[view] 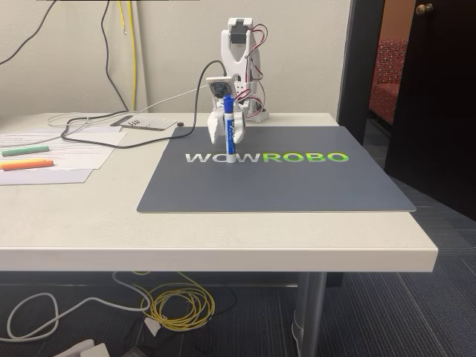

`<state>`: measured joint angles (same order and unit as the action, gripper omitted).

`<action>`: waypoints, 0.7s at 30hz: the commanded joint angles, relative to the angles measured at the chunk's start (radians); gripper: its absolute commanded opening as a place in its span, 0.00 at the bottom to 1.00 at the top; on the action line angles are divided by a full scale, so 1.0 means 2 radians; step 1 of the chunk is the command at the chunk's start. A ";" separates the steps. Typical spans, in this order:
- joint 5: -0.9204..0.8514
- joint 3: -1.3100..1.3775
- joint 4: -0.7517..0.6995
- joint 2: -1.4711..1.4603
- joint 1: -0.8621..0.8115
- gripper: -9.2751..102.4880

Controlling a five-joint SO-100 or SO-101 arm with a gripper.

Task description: Pick up the blue marker.

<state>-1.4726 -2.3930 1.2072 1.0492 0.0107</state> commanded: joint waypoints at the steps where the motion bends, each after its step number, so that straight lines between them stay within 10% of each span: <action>1: -0.003 -0.002 0.009 0.003 0.001 0.20; 21: 0.000 -0.002 0.016 -0.001 0.002 0.16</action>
<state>-1.4726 -2.3961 1.2195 1.0416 0.0107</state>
